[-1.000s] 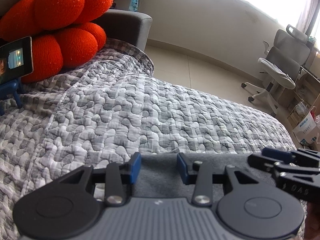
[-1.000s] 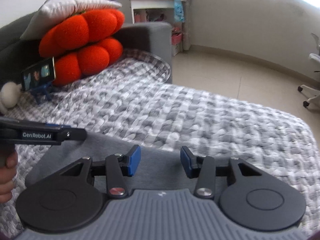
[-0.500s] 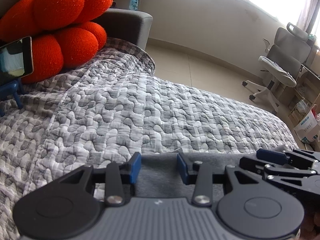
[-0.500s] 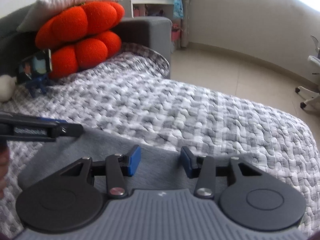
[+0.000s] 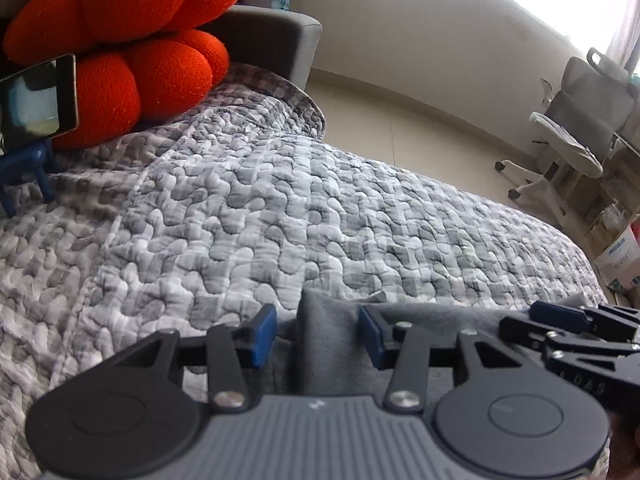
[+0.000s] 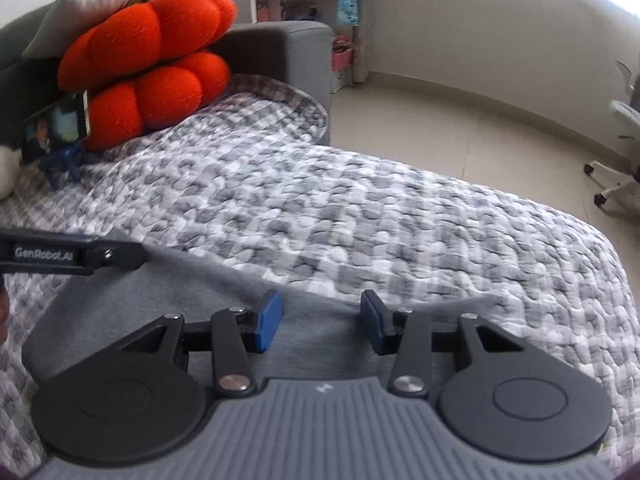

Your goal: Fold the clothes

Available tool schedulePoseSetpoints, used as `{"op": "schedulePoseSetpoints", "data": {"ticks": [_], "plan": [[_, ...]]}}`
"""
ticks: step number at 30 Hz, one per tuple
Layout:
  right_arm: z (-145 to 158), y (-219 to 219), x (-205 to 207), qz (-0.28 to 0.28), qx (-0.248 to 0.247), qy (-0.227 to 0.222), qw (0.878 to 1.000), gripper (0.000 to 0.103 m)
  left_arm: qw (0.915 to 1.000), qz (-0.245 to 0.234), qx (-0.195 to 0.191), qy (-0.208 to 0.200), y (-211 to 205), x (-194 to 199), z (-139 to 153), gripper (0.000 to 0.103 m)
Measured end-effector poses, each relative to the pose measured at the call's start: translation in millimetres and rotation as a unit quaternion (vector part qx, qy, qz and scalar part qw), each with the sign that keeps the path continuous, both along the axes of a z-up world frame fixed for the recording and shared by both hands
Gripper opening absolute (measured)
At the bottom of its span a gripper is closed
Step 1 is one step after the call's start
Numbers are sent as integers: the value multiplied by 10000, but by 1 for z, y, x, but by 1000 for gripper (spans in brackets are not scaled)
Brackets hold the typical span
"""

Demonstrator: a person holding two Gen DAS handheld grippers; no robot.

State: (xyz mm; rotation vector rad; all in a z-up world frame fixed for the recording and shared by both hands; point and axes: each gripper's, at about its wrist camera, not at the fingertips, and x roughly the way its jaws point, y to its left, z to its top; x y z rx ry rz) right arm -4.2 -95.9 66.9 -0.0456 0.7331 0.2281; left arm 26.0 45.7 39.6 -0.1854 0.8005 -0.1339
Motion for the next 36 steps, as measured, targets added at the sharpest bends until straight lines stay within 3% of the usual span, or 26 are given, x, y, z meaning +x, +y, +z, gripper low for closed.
{"op": "schedulePoseSetpoints", "data": {"ticks": [6,19,24,36], "plan": [[4,-34,-7,-437,107,39,9990,45,10000,9,30,-2,-2,-2,1,47],[4,-45,-8,-723,-179,-38,9972,44,10000,13,56,-2,-1,-1,-1,47],[1,-58,-7,-876,62,136,9960,49,10000,12,68,-2,0,0,-1,48],[10,-55,-17,-978,-55,-63,9952,50,10000,17,73,3,0,2,-2,48]]}}
